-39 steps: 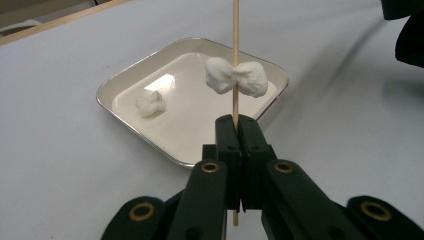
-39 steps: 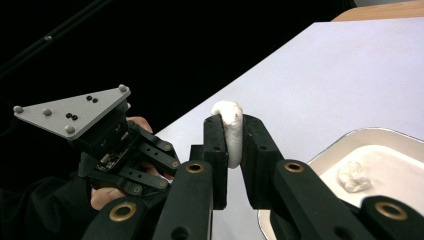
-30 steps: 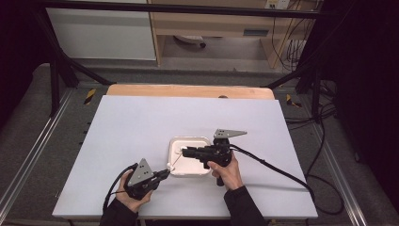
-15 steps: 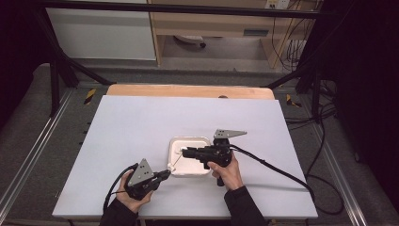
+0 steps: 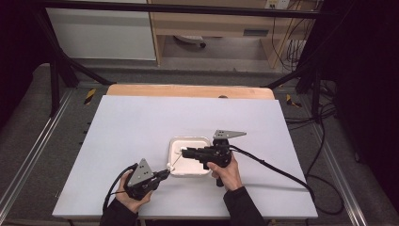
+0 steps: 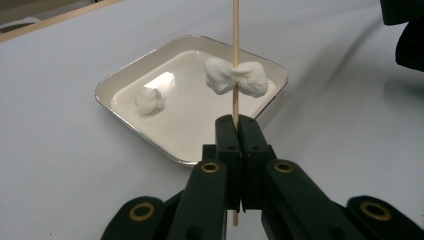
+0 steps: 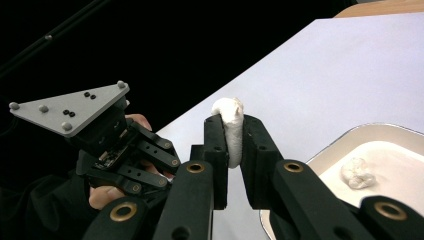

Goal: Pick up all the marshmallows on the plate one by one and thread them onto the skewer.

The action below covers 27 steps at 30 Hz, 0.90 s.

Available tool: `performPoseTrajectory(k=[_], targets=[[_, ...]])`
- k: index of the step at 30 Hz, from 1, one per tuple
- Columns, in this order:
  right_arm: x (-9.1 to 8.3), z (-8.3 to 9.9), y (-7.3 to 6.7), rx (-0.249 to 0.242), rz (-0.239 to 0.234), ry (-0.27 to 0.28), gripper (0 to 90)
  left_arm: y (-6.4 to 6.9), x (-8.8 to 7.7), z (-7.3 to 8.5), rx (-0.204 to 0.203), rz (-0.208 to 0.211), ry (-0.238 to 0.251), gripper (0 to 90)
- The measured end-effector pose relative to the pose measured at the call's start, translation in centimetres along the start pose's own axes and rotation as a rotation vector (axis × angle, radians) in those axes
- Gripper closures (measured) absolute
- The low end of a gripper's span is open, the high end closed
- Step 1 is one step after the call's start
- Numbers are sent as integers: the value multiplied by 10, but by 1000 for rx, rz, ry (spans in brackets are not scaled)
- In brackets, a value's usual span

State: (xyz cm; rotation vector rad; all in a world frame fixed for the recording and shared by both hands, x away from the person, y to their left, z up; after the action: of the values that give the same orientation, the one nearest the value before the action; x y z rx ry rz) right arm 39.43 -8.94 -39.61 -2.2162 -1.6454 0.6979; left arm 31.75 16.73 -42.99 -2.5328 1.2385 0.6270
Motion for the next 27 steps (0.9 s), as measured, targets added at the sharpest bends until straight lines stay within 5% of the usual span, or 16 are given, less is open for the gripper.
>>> performPoseTrajectory(k=[27], targets=[[0,6,4,10,-12,17,834,0,3,0,-11,16,-4,895]])
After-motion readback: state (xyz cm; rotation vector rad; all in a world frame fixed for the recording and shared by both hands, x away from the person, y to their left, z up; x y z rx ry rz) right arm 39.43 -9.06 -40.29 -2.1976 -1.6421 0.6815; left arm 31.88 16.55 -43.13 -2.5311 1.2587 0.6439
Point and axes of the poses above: each handheld gripper's, and its own axes: x roughly forward along the jaws, z roughly out of its underside, y roughly to its right, the point moved 1 cm from there along x, roughly forward along the jaws
